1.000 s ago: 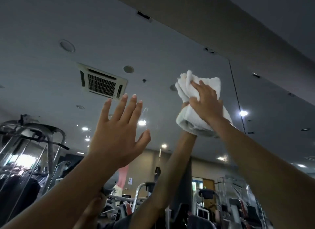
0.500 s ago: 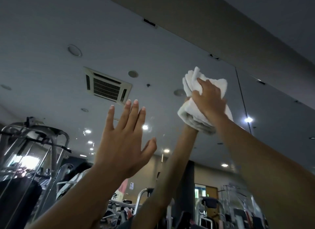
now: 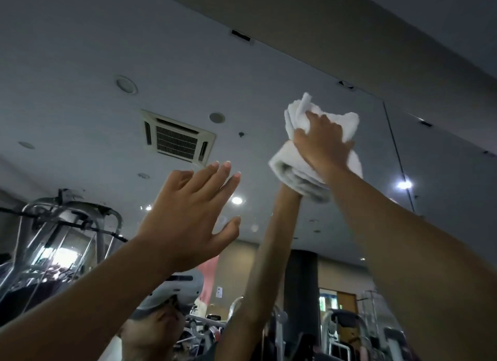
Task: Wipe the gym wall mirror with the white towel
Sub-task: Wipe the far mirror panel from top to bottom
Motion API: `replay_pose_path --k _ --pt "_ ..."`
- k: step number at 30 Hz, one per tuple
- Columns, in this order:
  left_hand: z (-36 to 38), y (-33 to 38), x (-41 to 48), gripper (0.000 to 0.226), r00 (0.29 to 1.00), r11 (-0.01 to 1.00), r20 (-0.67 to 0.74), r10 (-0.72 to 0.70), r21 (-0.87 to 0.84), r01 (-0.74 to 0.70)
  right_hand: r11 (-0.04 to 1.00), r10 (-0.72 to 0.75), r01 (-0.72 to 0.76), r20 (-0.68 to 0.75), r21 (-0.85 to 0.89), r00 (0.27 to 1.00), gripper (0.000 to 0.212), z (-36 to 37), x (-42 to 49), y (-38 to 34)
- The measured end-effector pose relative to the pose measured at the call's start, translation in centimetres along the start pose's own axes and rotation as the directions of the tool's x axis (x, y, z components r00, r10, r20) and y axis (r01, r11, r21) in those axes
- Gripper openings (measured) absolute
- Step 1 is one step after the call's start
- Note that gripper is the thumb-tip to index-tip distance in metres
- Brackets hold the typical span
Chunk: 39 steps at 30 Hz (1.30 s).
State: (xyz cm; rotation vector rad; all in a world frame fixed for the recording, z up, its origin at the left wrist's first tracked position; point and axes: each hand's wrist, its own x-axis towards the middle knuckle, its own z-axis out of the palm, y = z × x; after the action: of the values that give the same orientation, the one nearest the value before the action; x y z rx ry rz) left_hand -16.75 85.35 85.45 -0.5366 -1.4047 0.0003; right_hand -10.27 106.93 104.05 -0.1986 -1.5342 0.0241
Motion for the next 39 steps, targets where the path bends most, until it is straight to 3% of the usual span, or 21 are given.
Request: replay_pose_path --k 1,3,5,7,8,10,13,15,17,18,20,22,24,26,28,30,31,34,36,38,39 --pt "0.1 0.1 -0.1 0.072 1.0 1.0 -0.011 -0.011 -0.01 0.011 1.0 -0.011 0.011 0.011 -0.024 1.0 0.053 0.0 -0.7 -2.2" --pt "0.2 0.2 -0.3 0.076 0.996 0.997 -0.025 -0.081 -0.016 0.08 0.963 -0.267 0.268 0.039 -0.022 0.963 0.055 0.3 -3.8 -5.1" --pt "0.0 -0.2 -0.6 0.081 0.98 0.98 -0.028 -0.198 -0.019 0.198 0.817 -0.576 0.575 0.099 0.044 0.811 0.059 0.0 -7.0 -5.5" --pt "-0.1 -0.8 -1.1 0.083 0.975 0.975 -0.017 -0.22 -0.034 0.22 0.683 -0.731 0.72 0.14 0.127 0.668 0.066 -0.7 -8.1 -3.3" --pt "-0.1 -1.3 -1.3 0.083 0.983 0.982 -0.01 -0.186 -0.03 0.185 0.66 -0.751 0.739 0.131 0.135 0.647 0.069 -0.9 -7.5 -1.8" --pt "-0.6 -2.8 -1.8 0.081 0.996 0.996 0.021 -0.083 -0.012 0.084 0.748 -0.664 0.655 0.096 0.106 0.742 0.07 -0.7 -5.0 0.4" --pt "-1.2 -5.1 -2.1 0.077 0.999 0.999 0.04 0.037 0.014 -0.038 0.978 -0.203 0.203 0.007 0.054 0.979 0.068 0.3 -2.0 -0.4" --pt "-1.2 -5.6 -2.6 0.074 0.998 0.998 0.021 0.062 -0.011 -0.062 0.993 0.102 -0.101 -0.029 0.053 0.994 0.058 0.8 -1.4 -3.7" --pt "-0.7 -5.5 -3.3 0.072 0.999 0.998 -0.018 0.036 -0.043 -0.037 0.975 0.211 -0.21 -0.003 0.068 0.978 0.052 0.7 -2.1 -7.1" --pt "-0.6 -5.4 -3.5 0.072 0.999 0.999 -0.031 0.015 -0.046 -0.016 0.99 0.125 -0.125 -0.001 0.065 0.992 0.053 0.5 -2.9 -8.5" --pt "-0.6 -5.4 -3.7 0.073 0.997 0.998 -0.034 -0.062 -0.036 0.061 0.965 -0.258 0.256 0.039 0.049 0.965 0.056 0.3 -5.5 -9.5" --pt "-0.8 -5.4 -4.1 0.075 0.989 0.988 -0.02 -0.149 -0.039 0.148 0.799 -0.601 0.594 0.134 0.089 0.788 0.062 -0.2 -8.1 -8.3" --pt "-0.8 -5.4 -4.8 0.077 0.984 0.982 -0.016 -0.18 -0.053 0.179 0.698 -0.715 0.71 0.137 0.092 0.686 0.067 0.0 -9.1 -5.1" --pt "-0.9 -5.2 -5.4 0.077 0.984 0.983 -0.019 -0.175 -0.068 0.173 0.811 -0.585 0.578 0.077 0.094 0.808 0.066 0.1 -7.9 -2.6" --pt "-1.0 -5.1 -6.0 0.076 0.986 0.984 -0.019 -0.165 -0.076 0.163 0.973 -0.215 0.213 0.015 0.091 0.977 0.061 0.5 -6.7 -2.8" --pt "-1.1 -5.2 -6.8 0.075 0.989 0.986 -0.026 -0.149 -0.086 0.146 0.995 0.091 -0.089 -0.031 0.049 0.995 0.057 0.7 -6.5 -5.4" --pt "-1.2 -5.3 -7.1 0.074 0.99 0.987 -0.029 -0.135 -0.086 0.133 0.994 0.11 -0.109 -0.036 0.024 0.993 0.057 0.6 -7.0 -7.1" --pt "-1.4 -5.7 -8.4 0.072 0.994 0.991 -0.033 -0.108 -0.086 0.105 0.961 -0.275 0.274 0.055 0.03 0.96 0.062 0.4 -11.2 -9.7" --pt "-1.5 -5.9 -9.1 0.071 0.995 0.991 -0.024 -0.1 -0.088 0.098 0.808 -0.587 0.589 0.136 0.031 0.798 0.066 -0.1 -14.6 -8.4" --pt "-1.8 -5.9 -9.6 0.071 0.995 0.992 -0.015 -0.099 -0.08 0.097 0.671 -0.732 0.741 0.173 0.02 0.659 0.067 -0.5 -15.6 -4.9" --pt "-2.0 -5.9 -9.7 0.07 0.995 0.992 -0.009 -0.098 -0.082 0.097 0.688 -0.717 0.725 0.173 0.024 0.675 0.066 -0.7 -15.1 -3.3"
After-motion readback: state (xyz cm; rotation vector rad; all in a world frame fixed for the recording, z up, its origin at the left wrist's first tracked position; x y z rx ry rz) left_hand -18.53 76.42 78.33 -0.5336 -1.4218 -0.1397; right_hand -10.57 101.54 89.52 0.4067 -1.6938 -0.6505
